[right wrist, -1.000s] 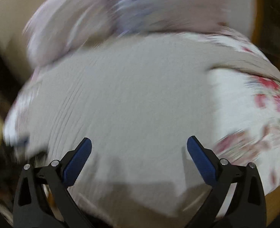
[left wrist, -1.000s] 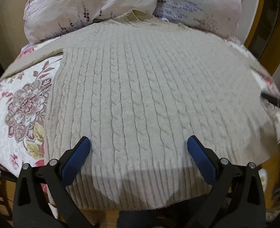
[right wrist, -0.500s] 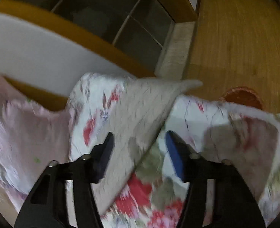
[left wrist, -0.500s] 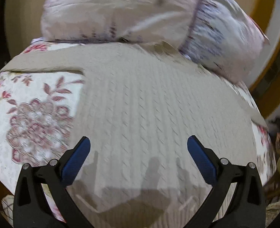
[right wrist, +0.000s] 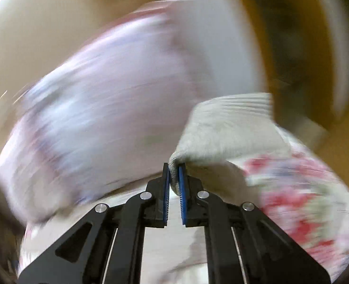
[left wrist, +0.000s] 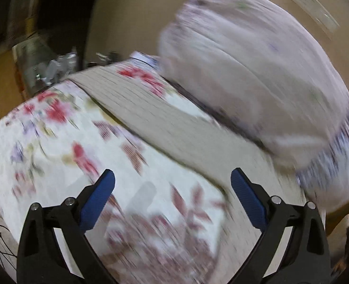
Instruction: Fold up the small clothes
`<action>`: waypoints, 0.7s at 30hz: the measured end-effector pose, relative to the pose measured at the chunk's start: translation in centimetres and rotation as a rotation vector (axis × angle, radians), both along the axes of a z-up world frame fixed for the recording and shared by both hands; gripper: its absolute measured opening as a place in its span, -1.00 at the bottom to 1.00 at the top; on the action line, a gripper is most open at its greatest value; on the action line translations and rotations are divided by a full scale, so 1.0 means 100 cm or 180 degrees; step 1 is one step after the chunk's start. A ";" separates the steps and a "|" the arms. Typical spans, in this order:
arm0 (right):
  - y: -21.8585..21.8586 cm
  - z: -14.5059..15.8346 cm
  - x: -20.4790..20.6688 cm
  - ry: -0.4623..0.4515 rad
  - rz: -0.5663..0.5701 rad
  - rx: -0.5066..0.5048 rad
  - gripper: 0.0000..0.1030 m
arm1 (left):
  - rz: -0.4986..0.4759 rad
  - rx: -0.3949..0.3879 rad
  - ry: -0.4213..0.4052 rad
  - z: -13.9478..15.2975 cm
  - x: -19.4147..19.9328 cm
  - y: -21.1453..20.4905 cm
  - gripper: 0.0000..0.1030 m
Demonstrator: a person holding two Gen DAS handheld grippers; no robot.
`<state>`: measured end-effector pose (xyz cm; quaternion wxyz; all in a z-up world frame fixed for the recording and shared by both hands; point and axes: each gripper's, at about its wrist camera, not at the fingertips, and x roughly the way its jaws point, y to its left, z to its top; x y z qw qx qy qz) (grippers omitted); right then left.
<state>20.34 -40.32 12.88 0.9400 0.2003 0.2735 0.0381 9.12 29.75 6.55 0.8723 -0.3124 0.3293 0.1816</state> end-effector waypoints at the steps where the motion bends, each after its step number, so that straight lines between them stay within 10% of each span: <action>1: 0.039 -0.002 0.002 0.0022 0.0268 -0.0034 -0.85 | 0.0060 -0.0049 -0.0016 -0.001 0.001 0.015 0.87; 7: 0.219 -0.065 -0.007 0.0993 0.1486 -0.0007 -0.39 | 0.0444 -0.0412 0.0144 -0.025 0.033 0.090 0.51; 11: 0.214 -0.070 -0.024 0.1133 0.1254 0.0071 0.15 | 0.0656 -0.0862 0.0120 -0.045 0.038 0.135 0.24; 21: 0.185 -0.080 -0.022 0.1402 0.0819 0.0092 0.18 | 0.0835 -0.1303 -0.0043 -0.059 0.050 0.178 -0.39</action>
